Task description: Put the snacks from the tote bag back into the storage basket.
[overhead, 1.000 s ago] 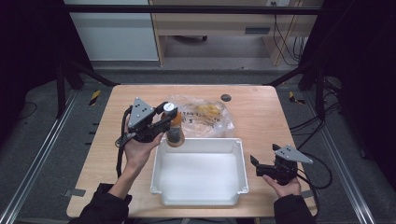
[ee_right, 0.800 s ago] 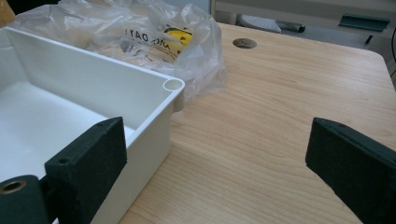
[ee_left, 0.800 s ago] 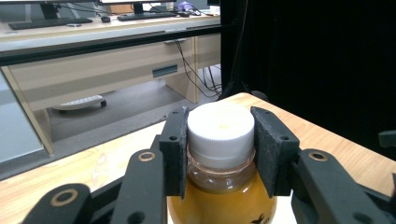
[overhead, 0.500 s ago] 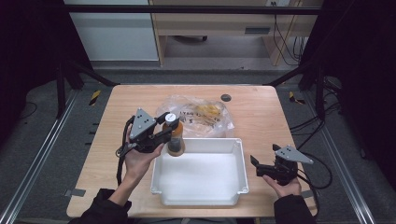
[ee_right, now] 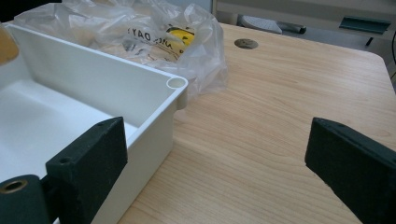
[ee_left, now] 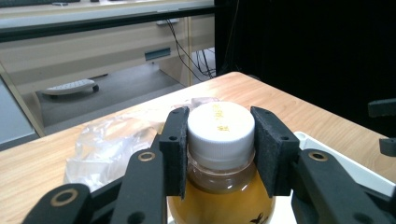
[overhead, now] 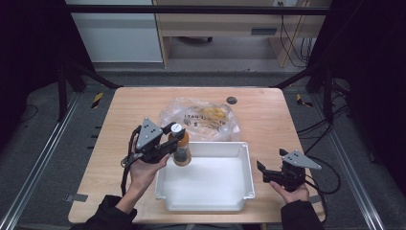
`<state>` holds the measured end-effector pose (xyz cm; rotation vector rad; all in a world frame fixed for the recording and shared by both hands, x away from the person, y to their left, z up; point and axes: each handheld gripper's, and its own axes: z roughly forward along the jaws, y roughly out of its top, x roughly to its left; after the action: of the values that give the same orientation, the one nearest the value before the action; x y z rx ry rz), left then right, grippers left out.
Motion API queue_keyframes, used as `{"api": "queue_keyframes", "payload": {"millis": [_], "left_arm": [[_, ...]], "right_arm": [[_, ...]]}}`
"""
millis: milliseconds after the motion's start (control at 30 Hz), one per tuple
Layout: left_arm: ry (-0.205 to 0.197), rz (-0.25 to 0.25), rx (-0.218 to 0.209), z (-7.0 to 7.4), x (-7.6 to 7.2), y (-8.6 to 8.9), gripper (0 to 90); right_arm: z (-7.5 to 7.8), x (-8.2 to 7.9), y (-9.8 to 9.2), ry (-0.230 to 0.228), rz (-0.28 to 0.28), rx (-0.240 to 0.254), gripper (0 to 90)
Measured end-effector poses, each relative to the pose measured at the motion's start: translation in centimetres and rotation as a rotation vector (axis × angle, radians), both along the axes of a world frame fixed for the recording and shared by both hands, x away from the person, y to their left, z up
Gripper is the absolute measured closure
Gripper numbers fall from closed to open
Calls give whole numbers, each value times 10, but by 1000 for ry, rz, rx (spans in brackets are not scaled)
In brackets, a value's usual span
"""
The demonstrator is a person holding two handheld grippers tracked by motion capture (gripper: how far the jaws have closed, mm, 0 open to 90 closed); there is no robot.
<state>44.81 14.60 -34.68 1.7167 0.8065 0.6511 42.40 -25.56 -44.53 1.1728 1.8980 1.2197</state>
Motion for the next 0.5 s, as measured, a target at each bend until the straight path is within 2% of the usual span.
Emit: {"api": "queue_keyframes", "payload": {"millis": [200,500], "left_arm": [[20,-14,26,-9,-3,-4,592],[41,-9,52,-20,-5,-2,592]], "right_arm": [[0,0,0,3,3,-5,61],[-1,0,1,4,4,-5,61]]}}
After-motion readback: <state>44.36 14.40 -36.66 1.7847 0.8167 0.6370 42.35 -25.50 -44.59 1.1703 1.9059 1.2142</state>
